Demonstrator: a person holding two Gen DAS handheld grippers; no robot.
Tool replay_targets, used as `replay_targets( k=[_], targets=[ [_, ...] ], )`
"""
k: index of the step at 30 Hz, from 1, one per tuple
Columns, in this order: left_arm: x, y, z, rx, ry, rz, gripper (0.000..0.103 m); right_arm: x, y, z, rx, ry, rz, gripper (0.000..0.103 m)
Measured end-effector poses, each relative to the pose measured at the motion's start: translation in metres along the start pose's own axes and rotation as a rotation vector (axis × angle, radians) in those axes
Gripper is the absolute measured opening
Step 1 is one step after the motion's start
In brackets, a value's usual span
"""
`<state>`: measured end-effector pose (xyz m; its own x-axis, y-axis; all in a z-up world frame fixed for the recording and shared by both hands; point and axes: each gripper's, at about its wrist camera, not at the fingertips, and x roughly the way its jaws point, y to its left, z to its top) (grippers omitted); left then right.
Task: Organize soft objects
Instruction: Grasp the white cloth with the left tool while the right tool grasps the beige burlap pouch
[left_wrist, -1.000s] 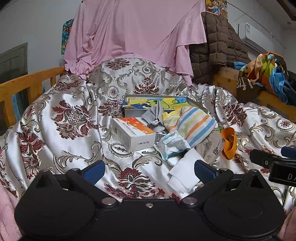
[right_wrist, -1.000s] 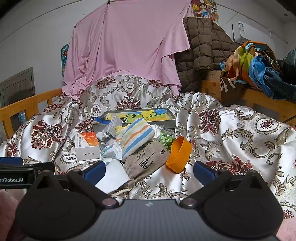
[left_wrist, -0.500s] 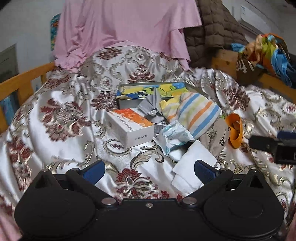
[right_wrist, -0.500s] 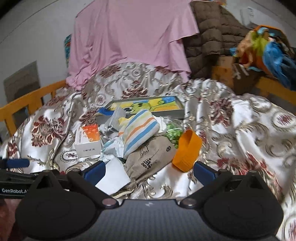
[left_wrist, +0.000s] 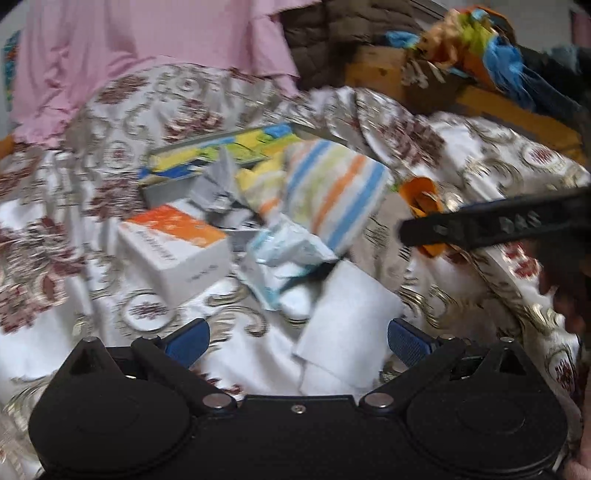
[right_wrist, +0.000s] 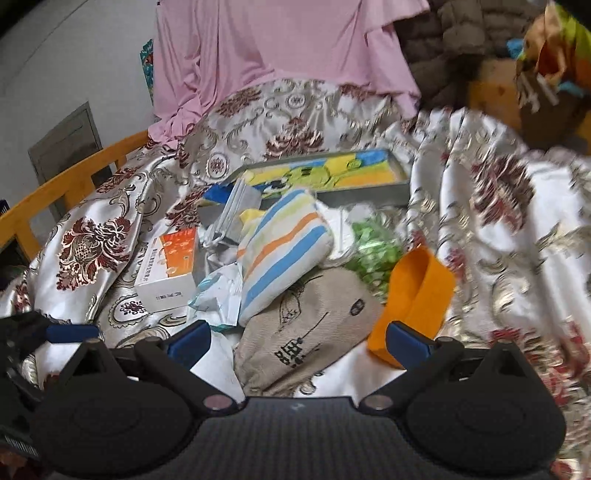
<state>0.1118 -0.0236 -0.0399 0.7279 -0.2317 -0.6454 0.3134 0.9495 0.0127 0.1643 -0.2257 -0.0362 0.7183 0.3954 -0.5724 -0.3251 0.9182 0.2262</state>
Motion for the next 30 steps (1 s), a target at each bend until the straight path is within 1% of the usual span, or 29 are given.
replay_targets(
  k=[4, 6, 10, 14, 16, 18, 19, 20, 22, 24, 25, 26, 28, 30],
  targets=[
    [0.019, -0.009, 0.001, 0.077, 0.024, -0.052, 0.102, 0.016, -0.007, 0.001, 0.04, 0.041, 0.039, 0.103],
    [0.03, -0.01, 0.003, 0.098, 0.047, -0.081, 0.102, 0.025, -0.009, 0.002, 0.051, 0.051, 0.049, 0.102],
    [0.051, -0.009, 0.005, 0.091, 0.099, -0.135, 0.098, 0.046, -0.012, 0.006, 0.071, 0.085, 0.044, 0.096],
    [0.063, -0.005, 0.007, 0.067, 0.129, -0.16, 0.092, 0.06, -0.011, 0.004, 0.082, 0.115, 0.031, 0.093],
    [0.064, -0.003, 0.008, 0.044, 0.131, -0.182, 0.087, 0.065, -0.01, 0.003, 0.082, 0.125, 0.027, 0.089],
    [0.064, -0.002, 0.008, 0.027, 0.139, -0.213, 0.078, 0.067, -0.009, 0.002, 0.076, 0.137, 0.024, 0.087],
    [0.064, -0.002, 0.007, 0.024, 0.147, -0.225, 0.075, 0.068, -0.009, 0.001, 0.075, 0.146, 0.023, 0.084],
    [0.064, -0.003, 0.006, 0.026, 0.151, -0.232, 0.071, 0.068, -0.009, 0.0, 0.082, 0.153, 0.025, 0.082],
    [0.063, -0.006, 0.005, 0.042, 0.151, -0.227, 0.065, 0.068, -0.01, -0.002, 0.095, 0.156, 0.026, 0.078],
    [0.063, -0.005, 0.005, 0.039, 0.154, -0.219, 0.054, 0.068, -0.01, -0.001, 0.097, 0.154, 0.021, 0.074],
    [0.063, -0.004, 0.005, 0.028, 0.159, -0.211, 0.051, 0.067, -0.01, -0.002, 0.096, 0.153, 0.022, 0.072],
    [0.062, -0.001, 0.006, 0.009, 0.161, -0.207, 0.046, 0.066, -0.01, -0.002, 0.095, 0.153, 0.022, 0.068],
    [0.06, 0.005, 0.007, -0.047, 0.161, -0.214, 0.04, 0.064, -0.009, -0.002, 0.09, 0.155, 0.021, 0.063],
    [0.057, 0.011, 0.006, -0.105, 0.161, -0.217, 0.028, 0.062, -0.008, -0.003, 0.088, 0.156, 0.021, 0.057]
  ],
)
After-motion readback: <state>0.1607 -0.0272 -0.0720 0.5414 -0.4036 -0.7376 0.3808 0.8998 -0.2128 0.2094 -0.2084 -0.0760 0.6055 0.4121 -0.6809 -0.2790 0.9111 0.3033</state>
